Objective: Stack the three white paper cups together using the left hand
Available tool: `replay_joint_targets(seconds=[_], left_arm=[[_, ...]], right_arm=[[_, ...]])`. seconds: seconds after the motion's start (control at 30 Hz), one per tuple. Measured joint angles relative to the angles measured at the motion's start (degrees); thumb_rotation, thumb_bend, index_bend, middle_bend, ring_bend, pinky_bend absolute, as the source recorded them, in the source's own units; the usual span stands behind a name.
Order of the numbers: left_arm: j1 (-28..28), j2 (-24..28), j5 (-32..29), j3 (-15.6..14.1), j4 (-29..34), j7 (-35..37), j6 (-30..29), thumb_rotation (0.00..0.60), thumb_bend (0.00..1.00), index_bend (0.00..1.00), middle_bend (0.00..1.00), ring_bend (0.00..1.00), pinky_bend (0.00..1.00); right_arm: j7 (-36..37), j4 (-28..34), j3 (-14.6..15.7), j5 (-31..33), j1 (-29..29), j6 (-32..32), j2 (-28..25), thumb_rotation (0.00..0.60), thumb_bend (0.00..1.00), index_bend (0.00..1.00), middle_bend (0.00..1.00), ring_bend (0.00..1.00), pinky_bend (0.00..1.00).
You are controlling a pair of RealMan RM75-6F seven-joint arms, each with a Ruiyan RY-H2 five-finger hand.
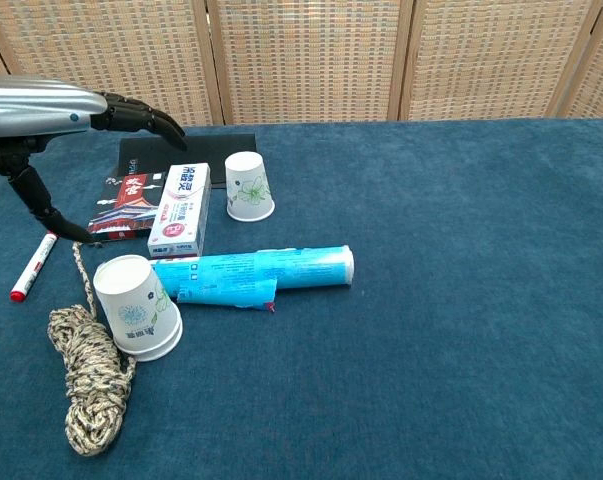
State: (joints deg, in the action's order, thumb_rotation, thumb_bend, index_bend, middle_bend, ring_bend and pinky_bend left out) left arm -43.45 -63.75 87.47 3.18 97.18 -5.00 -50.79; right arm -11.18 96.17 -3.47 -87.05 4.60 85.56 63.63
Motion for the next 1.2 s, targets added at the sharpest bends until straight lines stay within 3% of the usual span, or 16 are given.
replay_joint_targets(seconds=[0.13, 0.3, 0.47, 0.67, 1.03, 1.2], left_arm=[[-1.1, -1.8, -3.4, 2.1, -2.2, 0.7, 0.9, 0.600, 0.00, 0.15, 0.07, 0.00, 0.03], [-5.4, -7.5, -12.5, 6.5, -9.2, -0.3, 4.8, 0.600, 0.00, 0.18, 0.09, 0.04, 0.07], [-11.9, -16.3, -24.2, 9.5, -20.7, -9.1, 8.4, 0.600, 0.03, 0.22, 0.15, 0.11, 0.13], [-18.5, -25.0, -35.1, 11.2, -29.7, -17.6, 12.0, 0.600, 0.09, 0.27, 0.20, 0.17, 0.23], [-24.0, -34.0, -39.5, 11.2, -43.4, -20.0, 16.0, 0.600, 0.11, 0.30, 0.22, 0.18, 0.23], [-25.4, -37.2, -40.5, 11.4, -49.2, -19.2, 17.8, 0.600, 0.15, 0.36, 0.26, 0.22, 0.25]], right_arm=[[-0.3, -0.1, -0.1, 0.2, 0.2, -0.3, 0.2, 0.600, 0.00, 0.00, 0.00, 0.00, 0.00], [-0.8, -0.3, -0.4, 1.2, 0.4, -0.9, 0.4, 0.600, 0.00, 0.00, 0.00, 0.00, 0.00], [-0.6, -0.4, -1.0, 2.4, 0.5, -1.0, 0.3, 0.600, 0.00, 0.00, 0.00, 0.00, 0.00], [-0.2, -0.7, -1.6, 3.5, 0.7, -1.4, 0.1, 0.600, 0.00, 0.00, 0.00, 0.00, 0.00], [0.8, -1.6, -2.5, 6.1, 1.1, -2.6, 0.0, 0.600, 0.00, 0.00, 0.00, 0.00, 0.00], [0.8, -1.8, -2.6, 6.6, 1.1, -2.8, 0.1, 0.600, 0.00, 0.00, 0.00, 0.00, 0.00]])
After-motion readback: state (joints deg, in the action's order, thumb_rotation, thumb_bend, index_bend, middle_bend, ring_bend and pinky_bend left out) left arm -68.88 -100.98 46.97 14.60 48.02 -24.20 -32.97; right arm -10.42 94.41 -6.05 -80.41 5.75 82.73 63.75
